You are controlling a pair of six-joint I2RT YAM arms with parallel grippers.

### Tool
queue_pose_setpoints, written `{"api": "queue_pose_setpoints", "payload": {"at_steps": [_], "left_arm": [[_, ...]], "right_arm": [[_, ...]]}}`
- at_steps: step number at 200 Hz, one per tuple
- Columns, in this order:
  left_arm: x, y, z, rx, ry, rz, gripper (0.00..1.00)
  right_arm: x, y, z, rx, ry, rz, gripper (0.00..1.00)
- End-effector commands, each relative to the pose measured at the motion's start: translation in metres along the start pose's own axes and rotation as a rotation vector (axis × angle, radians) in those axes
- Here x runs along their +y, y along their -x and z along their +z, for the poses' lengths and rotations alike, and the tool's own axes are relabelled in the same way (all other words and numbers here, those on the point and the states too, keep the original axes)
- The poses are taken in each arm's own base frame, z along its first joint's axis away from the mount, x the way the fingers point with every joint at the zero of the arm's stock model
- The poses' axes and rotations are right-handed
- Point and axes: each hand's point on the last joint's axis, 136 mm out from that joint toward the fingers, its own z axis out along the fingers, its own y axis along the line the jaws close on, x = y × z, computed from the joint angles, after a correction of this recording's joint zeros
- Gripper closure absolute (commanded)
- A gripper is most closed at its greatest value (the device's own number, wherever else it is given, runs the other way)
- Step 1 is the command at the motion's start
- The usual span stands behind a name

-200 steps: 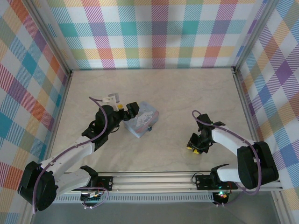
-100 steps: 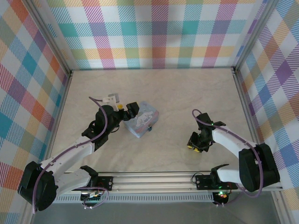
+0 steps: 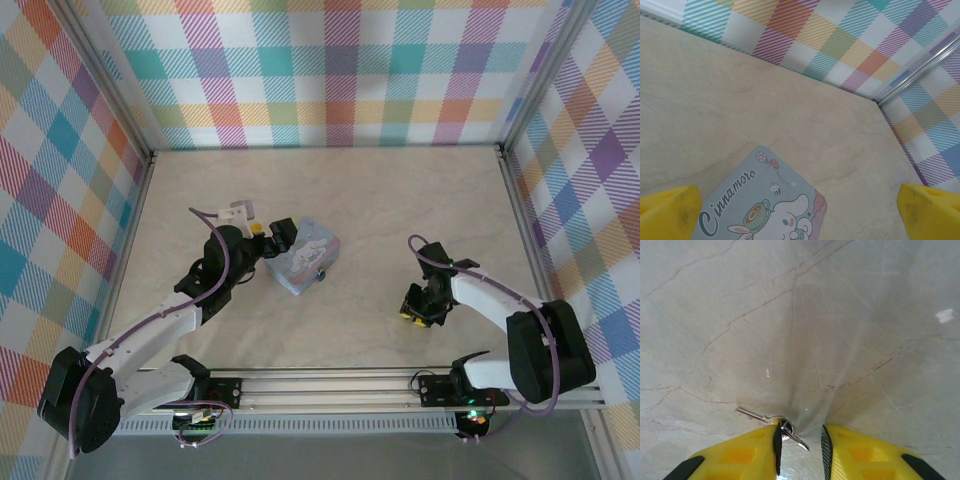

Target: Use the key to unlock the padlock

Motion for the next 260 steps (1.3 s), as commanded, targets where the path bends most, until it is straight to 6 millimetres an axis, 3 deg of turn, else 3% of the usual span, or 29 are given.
{"api": "queue_pose_setpoints", "payload": {"at_steps": [1,60,149,214,260], "left_arm": [[-0.01,0.012,-0.005,-0.034,-0.019,0.006,0.0],[-0.01,0.012,-0.004,-0.032,-0.018,0.006,0.0],[-0.013,0.012,-0.004,-0.023,-0.031,-0.003,0.0],[-0.031,0.015,0.004,0.018,-0.088,-0.137,0.0],[-0.041,0.001,0.026,0.156,-0.07,-0.393,0.0]], "right_arm": [[0.011,0.002,0.002,0.004,0.027,-0.038,0.73],[0.016,0.004,0.003,-0.002,0.037,-0.048,0.81],[0.03,0.012,-0.015,-0.068,0.085,-0.071,1.0],[0.087,0.031,-0.056,-0.206,0.368,-0.122,1.0],[0.122,0.044,-0.092,-0.282,0.498,-0.153,1.0]]}}
